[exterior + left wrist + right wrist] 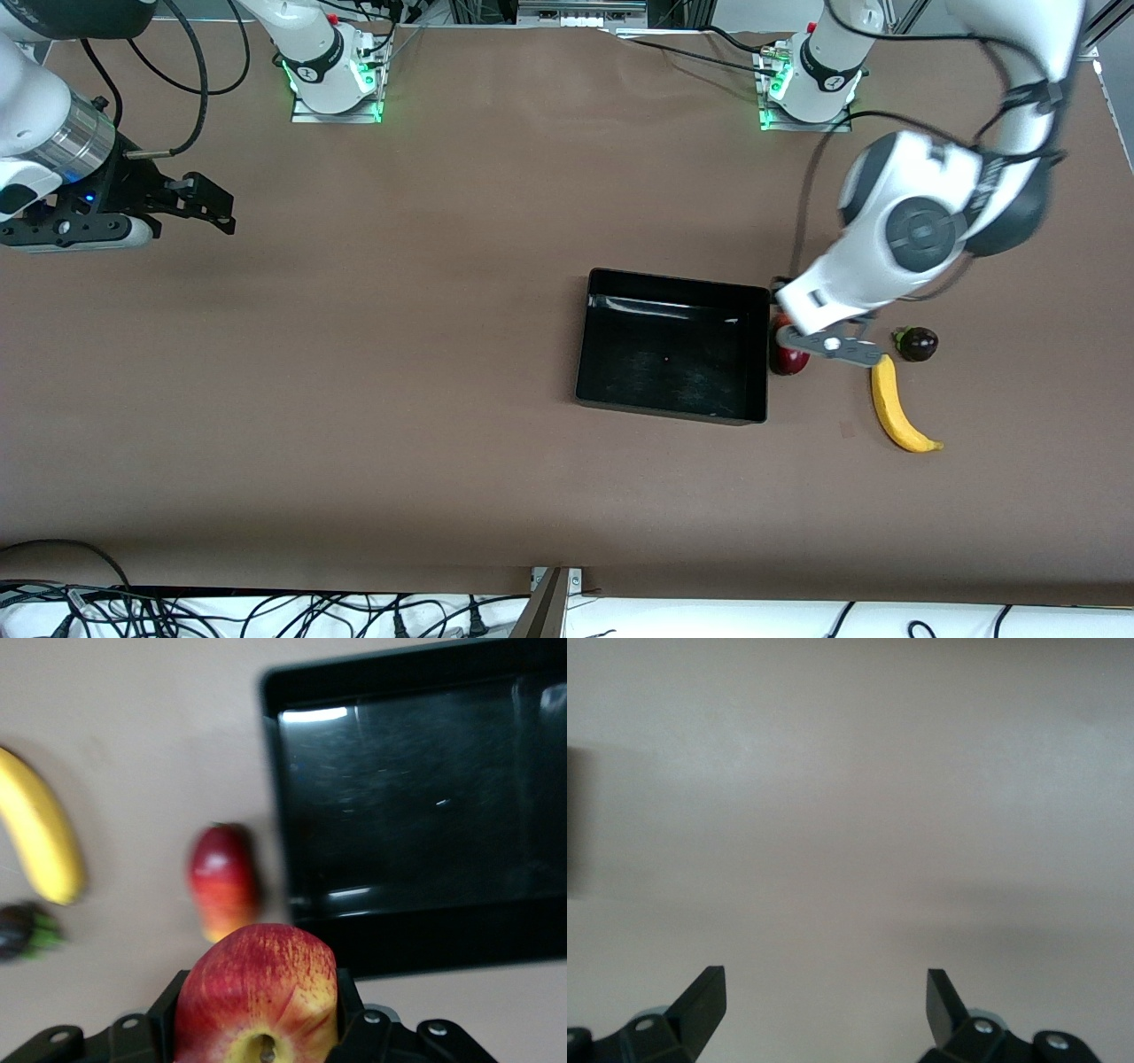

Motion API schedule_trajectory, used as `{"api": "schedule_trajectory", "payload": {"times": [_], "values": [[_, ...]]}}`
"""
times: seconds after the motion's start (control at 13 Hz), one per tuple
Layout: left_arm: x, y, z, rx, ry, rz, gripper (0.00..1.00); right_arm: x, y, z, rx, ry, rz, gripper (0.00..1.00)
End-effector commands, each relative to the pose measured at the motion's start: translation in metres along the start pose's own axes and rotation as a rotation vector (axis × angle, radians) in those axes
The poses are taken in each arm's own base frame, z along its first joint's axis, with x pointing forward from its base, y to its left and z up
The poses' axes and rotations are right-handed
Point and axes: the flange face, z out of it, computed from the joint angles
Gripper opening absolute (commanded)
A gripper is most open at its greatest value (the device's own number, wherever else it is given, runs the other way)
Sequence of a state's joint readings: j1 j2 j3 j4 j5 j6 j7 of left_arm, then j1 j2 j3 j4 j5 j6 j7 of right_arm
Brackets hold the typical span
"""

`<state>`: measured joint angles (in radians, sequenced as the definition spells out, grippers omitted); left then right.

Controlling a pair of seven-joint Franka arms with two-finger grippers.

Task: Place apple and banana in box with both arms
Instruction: 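Lower the red apple into the black box and open the left gripper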

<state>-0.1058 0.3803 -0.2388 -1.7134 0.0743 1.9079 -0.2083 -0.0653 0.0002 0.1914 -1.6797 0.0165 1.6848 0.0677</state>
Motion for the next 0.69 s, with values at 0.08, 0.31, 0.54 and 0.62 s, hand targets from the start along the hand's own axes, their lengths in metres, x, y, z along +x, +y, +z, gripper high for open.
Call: {"api": "schedule_trajectory", "payload": {"times": [0.08,0.31,0.54,0.62], "values": [[0.017,0.04,0.085,-0.031,-0.068,-0.094,0.05,0.005,0.009,-0.013,-0.02,0.029,0.011,1.0],[0.018,0.057,0.136,-0.034,-0.077,-0.072,0.15,0.006,0.018,-0.022,-0.021,0.051,0.029,1.0],[0.019,0.051,0.133,-0.035,-0.084,-0.085,1.0,0.007,0.012,-0.019,-0.013,0.04,0.022,1.0],[0.021,0.047,0.121,-0.034,-0.081,-0.095,1.0,0.008,0.012,-0.018,-0.013,0.041,0.019,1.0]]}}
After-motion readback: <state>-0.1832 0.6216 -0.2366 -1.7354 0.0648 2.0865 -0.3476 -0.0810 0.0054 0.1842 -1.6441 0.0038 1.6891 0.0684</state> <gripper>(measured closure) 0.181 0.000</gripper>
